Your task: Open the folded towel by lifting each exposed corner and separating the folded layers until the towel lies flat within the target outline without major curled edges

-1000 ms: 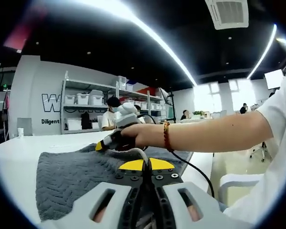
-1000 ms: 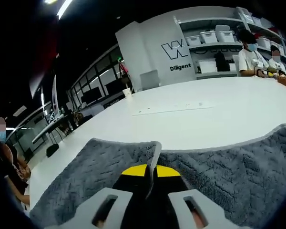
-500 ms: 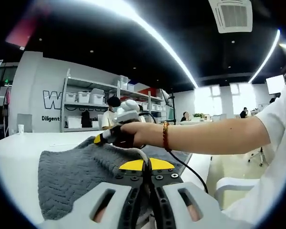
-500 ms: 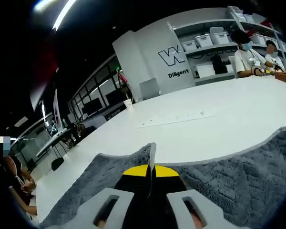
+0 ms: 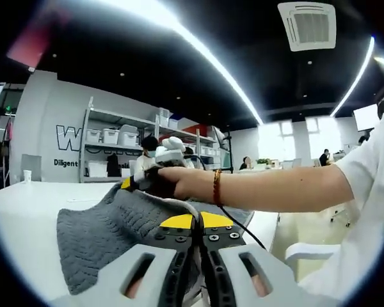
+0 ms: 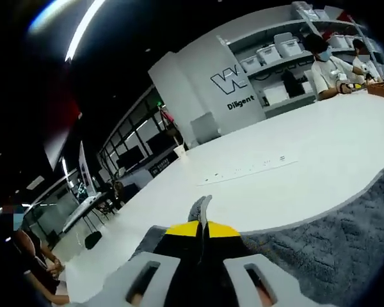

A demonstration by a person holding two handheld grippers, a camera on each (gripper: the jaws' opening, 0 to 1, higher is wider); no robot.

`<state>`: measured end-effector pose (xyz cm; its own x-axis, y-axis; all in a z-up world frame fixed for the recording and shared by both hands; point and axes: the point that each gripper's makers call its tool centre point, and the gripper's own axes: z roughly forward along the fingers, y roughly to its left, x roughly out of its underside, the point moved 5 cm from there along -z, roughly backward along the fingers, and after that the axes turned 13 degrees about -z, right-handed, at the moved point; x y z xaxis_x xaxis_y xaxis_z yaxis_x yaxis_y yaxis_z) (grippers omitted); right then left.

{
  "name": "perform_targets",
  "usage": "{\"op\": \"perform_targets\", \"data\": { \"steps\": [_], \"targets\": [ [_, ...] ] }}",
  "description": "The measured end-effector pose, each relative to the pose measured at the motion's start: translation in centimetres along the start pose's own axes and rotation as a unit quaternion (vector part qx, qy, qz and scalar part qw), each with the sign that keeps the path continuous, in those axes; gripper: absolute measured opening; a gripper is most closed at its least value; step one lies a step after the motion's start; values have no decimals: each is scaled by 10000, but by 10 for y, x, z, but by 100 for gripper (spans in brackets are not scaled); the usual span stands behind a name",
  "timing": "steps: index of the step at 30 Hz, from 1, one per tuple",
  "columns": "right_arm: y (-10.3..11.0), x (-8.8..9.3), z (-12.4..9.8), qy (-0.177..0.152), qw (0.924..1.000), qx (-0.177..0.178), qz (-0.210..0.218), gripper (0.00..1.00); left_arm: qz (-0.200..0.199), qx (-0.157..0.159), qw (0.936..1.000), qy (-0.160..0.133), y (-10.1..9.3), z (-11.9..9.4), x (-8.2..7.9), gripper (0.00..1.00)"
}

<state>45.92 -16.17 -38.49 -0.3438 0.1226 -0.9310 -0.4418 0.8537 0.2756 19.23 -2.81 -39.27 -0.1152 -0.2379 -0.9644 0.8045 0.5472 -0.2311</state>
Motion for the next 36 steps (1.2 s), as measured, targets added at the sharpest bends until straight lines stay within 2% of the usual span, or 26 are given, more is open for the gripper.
{"op": "perform_targets", "data": {
  "steps": [9, 14, 19, 26, 36],
  "targets": [
    [14, -7, 1, -43, 10000, -73, -37, 0, -18, -30, 10000, -89, 5, -8, -6, 0],
    [23, -15, -1, -96, 9999, -135, -20, 0, -9, -42, 9998, -189, 8, -19, -16, 0],
    [45, -8, -13, -118, 9997, -191, -108, 0, 32, -77, 9996, -280, 9, -25, -24, 0],
    [49, -26, 2, -184, 9992, -339, -51, 0, 84, -158, 9990, -415, 13, -34, -37, 0],
    [58, -35, 15, -220, 9987, -431, -151, 0, 389, -431, 9972, -462, 17, -48, -49, 0]
  ]
}}
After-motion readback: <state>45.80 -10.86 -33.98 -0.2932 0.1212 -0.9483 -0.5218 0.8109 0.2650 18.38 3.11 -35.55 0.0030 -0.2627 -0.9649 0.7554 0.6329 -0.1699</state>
